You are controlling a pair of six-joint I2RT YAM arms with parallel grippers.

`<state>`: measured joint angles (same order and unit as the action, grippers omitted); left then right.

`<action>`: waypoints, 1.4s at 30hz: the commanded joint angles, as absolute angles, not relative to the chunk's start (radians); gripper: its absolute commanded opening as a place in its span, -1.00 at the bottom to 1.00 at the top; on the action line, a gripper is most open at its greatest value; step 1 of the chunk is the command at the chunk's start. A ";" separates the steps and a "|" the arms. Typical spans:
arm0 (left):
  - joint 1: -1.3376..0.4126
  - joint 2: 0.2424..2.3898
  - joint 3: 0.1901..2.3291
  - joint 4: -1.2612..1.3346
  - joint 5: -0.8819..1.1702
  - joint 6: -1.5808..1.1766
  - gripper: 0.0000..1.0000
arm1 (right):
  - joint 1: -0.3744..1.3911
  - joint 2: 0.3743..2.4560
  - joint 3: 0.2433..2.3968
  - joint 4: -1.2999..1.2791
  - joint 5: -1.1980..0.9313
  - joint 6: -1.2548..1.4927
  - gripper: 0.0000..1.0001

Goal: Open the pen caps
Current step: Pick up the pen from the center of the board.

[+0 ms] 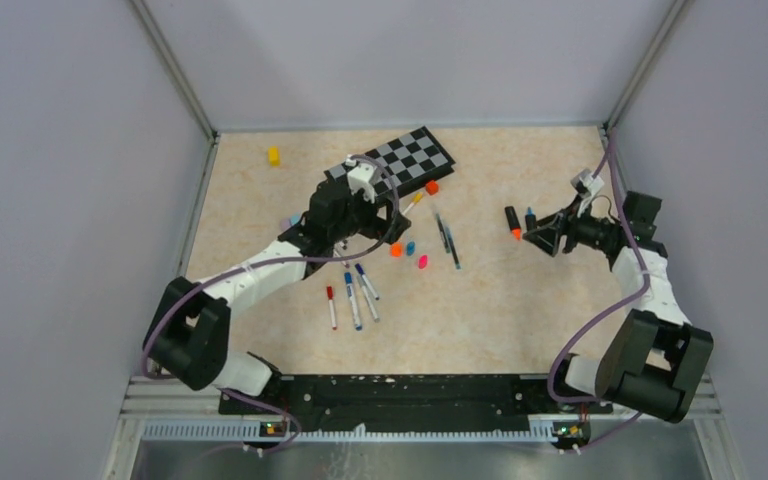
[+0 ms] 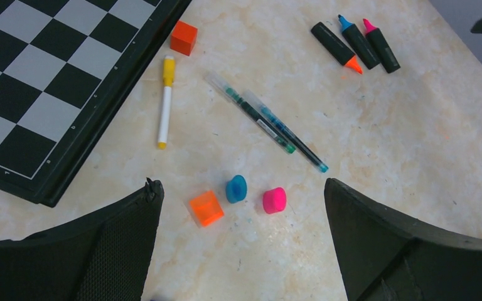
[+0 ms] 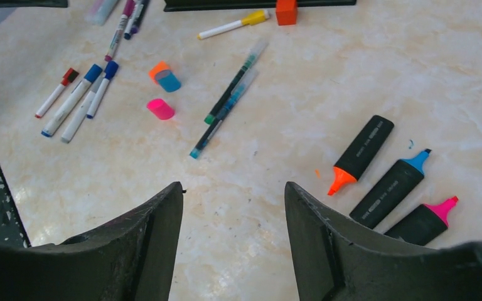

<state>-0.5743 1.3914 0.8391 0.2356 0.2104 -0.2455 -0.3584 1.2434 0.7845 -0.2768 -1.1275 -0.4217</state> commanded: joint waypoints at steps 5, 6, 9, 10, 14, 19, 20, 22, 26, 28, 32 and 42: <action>-0.516 1.663 1.152 0.021 0.255 -0.193 0.97 | -0.366 1.287 0.836 -0.353 -1.192 -0.564 0.18; -0.515 1.703 1.202 -0.012 0.247 -0.179 0.97 | -0.367 1.290 0.840 -0.354 -1.174 -0.562 0.18; -0.515 1.822 1.340 -0.113 0.236 -0.124 0.93 | -0.366 1.299 0.846 -0.351 -1.121 -0.551 0.18; -0.515 1.856 1.381 -0.138 0.237 -0.107 0.87 | -0.366 1.304 0.851 -0.356 -1.103 -0.550 0.18; -0.517 1.974 1.519 -0.196 0.234 -0.068 0.64 | -0.364 1.316 0.874 -0.382 -1.058 -0.552 0.18; -0.530 2.065 1.629 -0.242 0.155 -0.015 0.44 | -0.363 1.323 0.877 -0.388 -1.035 -0.558 0.18; -0.532 2.081 1.649 -0.250 0.149 -0.010 0.39 | -0.361 1.326 0.878 -0.392 -1.030 -0.560 0.18; -0.538 2.112 1.683 -0.266 0.147 0.017 0.29 | -0.360 1.335 0.883 -0.400 -1.023 -0.565 0.18; -0.546 2.153 1.715 -0.276 0.141 0.035 0.15 | -0.358 1.354 0.896 -0.416 -1.018 -0.565 0.18; -0.548 2.164 1.716 -0.270 0.134 0.039 0.08 | -0.353 1.357 0.895 -0.417 -1.020 -0.562 0.18; -0.548 2.195 1.740 -0.269 0.132 0.049 -0.11 | -0.341 1.361 0.897 -0.420 -1.020 -0.562 0.18; -0.549 2.265 1.793 -0.314 0.148 0.058 -0.34 | -0.336 1.358 0.900 -0.426 -1.019 -0.562 0.18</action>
<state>-0.5476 2.2440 1.7477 -0.3038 0.1417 0.0383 -0.3428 1.3628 0.8532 -0.4324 -1.0107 -0.5404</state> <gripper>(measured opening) 0.353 0.589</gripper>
